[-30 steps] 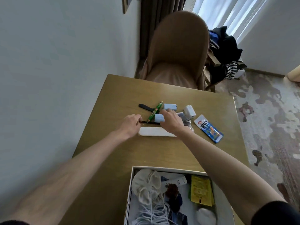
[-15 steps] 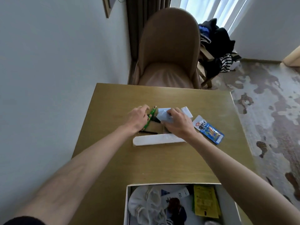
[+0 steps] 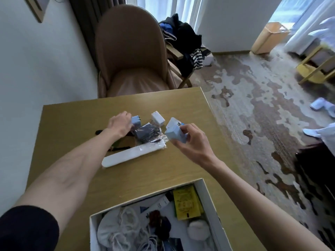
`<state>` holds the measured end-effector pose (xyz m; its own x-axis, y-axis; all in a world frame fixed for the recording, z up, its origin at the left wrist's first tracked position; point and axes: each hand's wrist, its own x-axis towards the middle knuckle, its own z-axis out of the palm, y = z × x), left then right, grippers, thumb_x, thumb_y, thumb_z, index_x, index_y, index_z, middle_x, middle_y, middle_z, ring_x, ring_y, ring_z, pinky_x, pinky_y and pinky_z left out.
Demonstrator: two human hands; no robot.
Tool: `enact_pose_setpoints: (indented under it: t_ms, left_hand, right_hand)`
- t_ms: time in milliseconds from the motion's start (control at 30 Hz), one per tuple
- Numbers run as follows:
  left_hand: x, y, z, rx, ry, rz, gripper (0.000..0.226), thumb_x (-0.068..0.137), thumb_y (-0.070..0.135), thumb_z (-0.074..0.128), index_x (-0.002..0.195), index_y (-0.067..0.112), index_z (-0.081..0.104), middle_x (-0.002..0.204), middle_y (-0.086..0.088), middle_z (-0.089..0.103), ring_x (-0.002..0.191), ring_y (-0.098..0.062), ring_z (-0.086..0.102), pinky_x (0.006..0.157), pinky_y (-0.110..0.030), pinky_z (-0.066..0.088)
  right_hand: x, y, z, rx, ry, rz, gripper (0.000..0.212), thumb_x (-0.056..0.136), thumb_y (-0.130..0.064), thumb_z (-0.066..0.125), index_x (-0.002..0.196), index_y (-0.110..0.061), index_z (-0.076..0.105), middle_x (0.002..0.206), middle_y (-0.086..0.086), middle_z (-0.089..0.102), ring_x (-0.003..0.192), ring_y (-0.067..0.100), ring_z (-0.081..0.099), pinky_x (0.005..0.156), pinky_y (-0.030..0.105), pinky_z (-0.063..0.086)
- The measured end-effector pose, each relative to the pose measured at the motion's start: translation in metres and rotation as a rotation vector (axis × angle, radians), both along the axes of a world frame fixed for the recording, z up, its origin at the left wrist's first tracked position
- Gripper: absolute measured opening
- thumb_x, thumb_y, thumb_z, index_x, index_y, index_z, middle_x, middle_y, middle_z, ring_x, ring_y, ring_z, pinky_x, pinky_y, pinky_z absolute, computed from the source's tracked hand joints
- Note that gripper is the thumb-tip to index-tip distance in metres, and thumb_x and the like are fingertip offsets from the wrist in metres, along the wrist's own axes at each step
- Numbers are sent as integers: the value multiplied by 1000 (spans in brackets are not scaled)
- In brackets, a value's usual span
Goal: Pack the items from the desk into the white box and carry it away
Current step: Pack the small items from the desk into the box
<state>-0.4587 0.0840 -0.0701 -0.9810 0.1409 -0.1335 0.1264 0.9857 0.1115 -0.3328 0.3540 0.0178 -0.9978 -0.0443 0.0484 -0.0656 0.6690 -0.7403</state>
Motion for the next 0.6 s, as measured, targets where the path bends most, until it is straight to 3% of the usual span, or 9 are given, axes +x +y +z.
enact_pose_setpoints:
  t_ms: [233, 433, 600]
  left_hand:
    - [54, 5, 64, 340, 45, 25, 37, 93, 28, 59, 122, 7, 53, 116, -11, 54, 101, -30, 56, 88, -47, 48]
    - [171, 29, 126, 452, 253, -86, 36, 92, 36, 58, 118, 12, 53, 104, 1, 50, 88, -22, 54, 74, -38, 48]
    - [287, 59, 147, 516, 281, -25, 38, 90, 32, 62, 118, 6, 55, 103, 2, 48, 84, -18, 51, 70, -34, 43]
  right_hand:
    - [50, 23, 28, -124, 45, 69, 35, 74, -26, 82, 101, -11, 66, 94, -3, 61, 83, 16, 54, 75, 23, 43]
    - [108, 32, 49, -162, -28, 361, 35, 77, -23, 79, 105, -9, 63, 103, 5, 65, 88, 21, 63, 76, 39, 55]
    - [153, 41, 54, -104, -139, 611, 32, 79, -26, 77, 105, -15, 63, 100, -1, 66, 84, 16, 67, 74, 38, 57]
